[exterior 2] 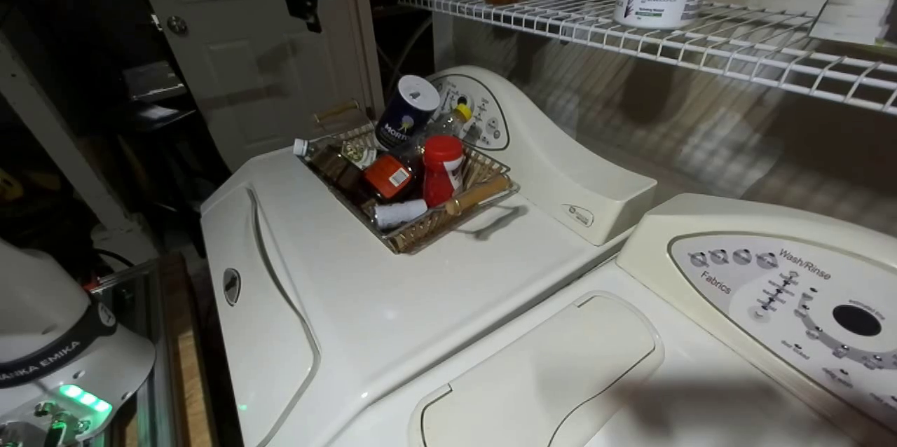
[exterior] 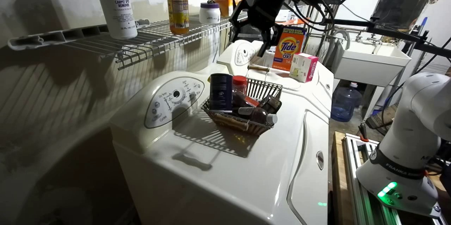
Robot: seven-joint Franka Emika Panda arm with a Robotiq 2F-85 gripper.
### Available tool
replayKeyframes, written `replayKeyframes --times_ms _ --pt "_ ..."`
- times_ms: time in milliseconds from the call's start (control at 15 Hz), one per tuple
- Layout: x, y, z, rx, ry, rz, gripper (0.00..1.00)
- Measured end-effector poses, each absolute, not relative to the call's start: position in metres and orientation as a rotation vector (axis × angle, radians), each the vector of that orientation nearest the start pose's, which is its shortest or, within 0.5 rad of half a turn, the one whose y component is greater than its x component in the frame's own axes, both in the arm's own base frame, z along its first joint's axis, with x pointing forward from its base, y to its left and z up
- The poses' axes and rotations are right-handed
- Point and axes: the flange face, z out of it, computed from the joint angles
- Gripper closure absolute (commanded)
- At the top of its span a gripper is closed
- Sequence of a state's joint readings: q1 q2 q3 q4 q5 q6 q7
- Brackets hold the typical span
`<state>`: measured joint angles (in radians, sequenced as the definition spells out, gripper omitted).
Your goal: Pick up the bottle of vinegar from the bottom shelf and place it in the basket on the washing machine.
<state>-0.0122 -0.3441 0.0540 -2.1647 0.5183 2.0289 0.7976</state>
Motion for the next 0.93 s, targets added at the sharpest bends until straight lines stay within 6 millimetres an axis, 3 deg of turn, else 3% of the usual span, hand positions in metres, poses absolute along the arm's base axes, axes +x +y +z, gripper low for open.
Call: replayKeyframes --times_ms 467,933 --pt "0.51 0.045 0.576 -2.044 1.549 0.022 0.0" --pt "0.527 0.031 0.623 -1.697 1.824 0.06 0.0"
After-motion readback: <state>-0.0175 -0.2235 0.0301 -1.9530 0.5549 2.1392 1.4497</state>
